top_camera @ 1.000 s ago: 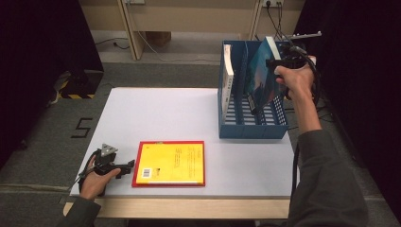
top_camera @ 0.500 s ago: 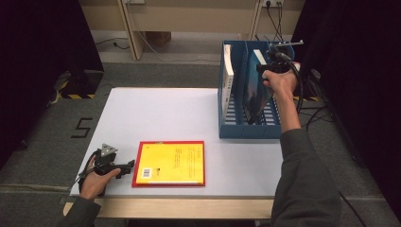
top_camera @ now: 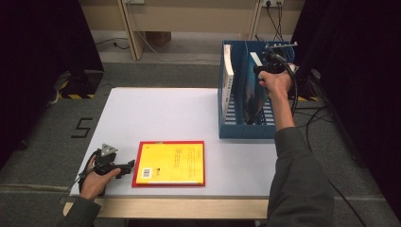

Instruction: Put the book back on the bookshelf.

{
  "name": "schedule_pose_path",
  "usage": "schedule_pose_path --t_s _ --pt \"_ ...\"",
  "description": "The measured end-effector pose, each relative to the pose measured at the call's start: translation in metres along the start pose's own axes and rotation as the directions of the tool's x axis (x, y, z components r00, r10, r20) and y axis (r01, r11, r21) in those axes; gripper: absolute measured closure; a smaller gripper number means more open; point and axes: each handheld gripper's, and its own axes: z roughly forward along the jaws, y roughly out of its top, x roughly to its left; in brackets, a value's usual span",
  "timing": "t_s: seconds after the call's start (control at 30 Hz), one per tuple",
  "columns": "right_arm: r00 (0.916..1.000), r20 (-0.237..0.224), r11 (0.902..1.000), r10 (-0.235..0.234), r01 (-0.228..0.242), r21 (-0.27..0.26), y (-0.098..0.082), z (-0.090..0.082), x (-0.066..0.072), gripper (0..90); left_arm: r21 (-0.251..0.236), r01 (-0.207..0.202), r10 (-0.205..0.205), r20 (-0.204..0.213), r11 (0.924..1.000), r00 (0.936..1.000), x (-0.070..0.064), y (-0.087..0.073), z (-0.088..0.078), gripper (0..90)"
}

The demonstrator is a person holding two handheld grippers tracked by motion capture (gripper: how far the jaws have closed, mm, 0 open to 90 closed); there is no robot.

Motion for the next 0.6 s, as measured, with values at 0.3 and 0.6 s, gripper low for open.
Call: schedule_pose_path --t_s 0.3,0.6 --pt "0.9995 -0.018 0.9991 0.028 -0.027 0.034 0.000 0.011 0.001 71.9 -0.002 0.001 -0.001 0.001 1.0000 1.0000 0.000 0.000 0.000 9.8" --pt "0.9959 -0.079 0.9986 0.044 -0.042 0.033 0.001 0.002 -0.001 61.4 -0.002 0.001 -0.001 -0.001 1.0000 1.0000 0.000 0.000 0.000 9.8"
